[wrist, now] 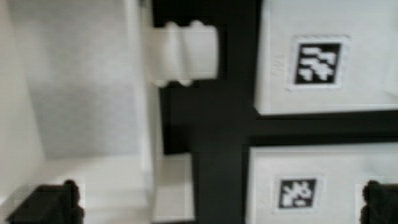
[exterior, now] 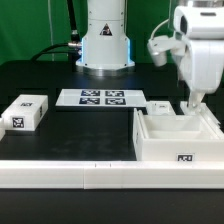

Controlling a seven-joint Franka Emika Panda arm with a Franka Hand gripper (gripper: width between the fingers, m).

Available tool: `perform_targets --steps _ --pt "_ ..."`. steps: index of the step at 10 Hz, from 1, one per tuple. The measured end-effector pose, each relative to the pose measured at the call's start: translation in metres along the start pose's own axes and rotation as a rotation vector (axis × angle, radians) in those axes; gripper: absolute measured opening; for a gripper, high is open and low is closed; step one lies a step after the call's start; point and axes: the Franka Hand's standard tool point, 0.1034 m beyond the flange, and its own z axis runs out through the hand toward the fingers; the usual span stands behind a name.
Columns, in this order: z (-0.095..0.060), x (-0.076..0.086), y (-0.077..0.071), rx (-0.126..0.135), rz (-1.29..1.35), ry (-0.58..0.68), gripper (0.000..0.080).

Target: Assemble cabinet

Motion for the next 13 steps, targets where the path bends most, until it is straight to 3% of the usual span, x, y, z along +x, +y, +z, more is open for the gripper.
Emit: perform_targets --steps 4,5,6,9,13 --pt "0.004 -0.003 -0.001 0.007 0.004 0.0 0.0797" --pt "0.01 0.002 -0.01 -0.008 0.013 0.016 0.0797" --pt "0.016 0.01 -0.025 0.01 0.004 0.014 0.0797" --pt "0.031 0.03 -0.05 0.004 0.017 0.041 0.0797" --pt "0.051 0.029 -0.058 0.019 0.025 0.058 0.0797"
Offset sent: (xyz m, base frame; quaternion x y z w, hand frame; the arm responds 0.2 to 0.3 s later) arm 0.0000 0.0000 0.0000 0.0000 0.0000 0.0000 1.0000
